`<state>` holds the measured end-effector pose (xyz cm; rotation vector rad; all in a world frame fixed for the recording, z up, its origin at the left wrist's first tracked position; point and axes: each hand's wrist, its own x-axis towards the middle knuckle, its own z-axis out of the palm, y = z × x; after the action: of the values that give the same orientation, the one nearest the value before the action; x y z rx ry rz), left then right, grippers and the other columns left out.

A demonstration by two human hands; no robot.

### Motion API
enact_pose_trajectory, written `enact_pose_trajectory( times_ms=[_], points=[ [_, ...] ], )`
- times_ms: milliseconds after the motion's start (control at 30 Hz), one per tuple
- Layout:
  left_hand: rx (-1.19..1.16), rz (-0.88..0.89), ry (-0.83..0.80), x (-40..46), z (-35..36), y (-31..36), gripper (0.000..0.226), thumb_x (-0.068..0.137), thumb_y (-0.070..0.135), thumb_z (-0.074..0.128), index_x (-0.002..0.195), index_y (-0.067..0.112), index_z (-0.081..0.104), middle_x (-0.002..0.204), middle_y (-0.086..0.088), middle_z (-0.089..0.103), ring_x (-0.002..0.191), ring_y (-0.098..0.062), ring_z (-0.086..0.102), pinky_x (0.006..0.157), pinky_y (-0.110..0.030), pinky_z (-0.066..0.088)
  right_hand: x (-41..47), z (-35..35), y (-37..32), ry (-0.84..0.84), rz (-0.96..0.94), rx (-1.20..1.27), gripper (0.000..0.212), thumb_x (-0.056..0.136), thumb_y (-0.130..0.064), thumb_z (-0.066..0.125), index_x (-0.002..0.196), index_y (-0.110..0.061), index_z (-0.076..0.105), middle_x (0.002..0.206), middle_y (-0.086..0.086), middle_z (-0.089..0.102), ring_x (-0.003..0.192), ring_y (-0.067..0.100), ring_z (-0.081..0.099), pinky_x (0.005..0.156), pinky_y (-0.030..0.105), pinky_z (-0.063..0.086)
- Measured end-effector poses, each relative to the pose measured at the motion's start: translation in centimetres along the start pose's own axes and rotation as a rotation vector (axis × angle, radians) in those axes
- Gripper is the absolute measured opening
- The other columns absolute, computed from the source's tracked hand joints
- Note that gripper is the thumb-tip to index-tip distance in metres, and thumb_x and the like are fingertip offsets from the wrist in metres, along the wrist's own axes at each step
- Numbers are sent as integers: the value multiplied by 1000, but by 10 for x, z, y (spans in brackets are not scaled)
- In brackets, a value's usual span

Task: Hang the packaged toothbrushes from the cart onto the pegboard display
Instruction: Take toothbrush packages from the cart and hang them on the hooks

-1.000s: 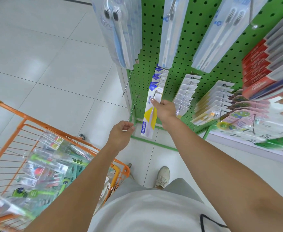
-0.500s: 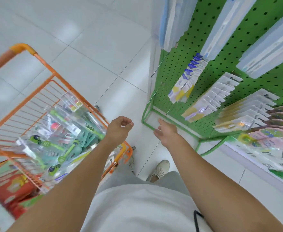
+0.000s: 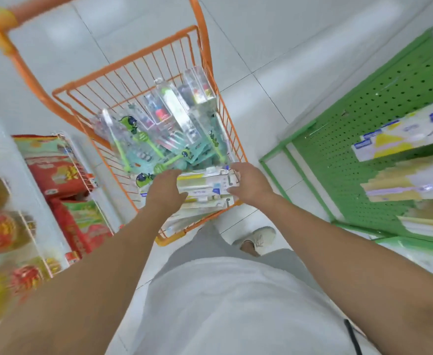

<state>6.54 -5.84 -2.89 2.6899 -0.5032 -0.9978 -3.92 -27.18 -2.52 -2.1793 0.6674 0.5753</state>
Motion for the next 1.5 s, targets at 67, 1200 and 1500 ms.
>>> enact_pose_trajectory(
  times_ms=[67,1200,1500],
  points=[
    [63,53,-41,3,2,-8,73,90,32,72,152,18,37,156,-8,40,143,-33,33,114,-44,33,11,9,-9,-8,-13,-172,67,83,-21,78,143,-21,49,139,7,50,121,28,57,98,38,48],
    [-334,216,-128,58,-32,-15,11,101,22,56,102,13,51,101,-5,60,83,-23,49,72,-32,38,27,-4,-41,142,282,1120,10,95,-3,62,104,-3,67,98,18,70,89,29,72,83,42,62],
    [-524,145,-156,50,-50,-20,13,104,23,50,97,14,45,71,-13,46,59,-18,32,60,-31,31,35,-25,-62,147,523,1094,27,81,13,75,98,-2,58,99,21,70,81,32,74,61,35,63]
  ],
)
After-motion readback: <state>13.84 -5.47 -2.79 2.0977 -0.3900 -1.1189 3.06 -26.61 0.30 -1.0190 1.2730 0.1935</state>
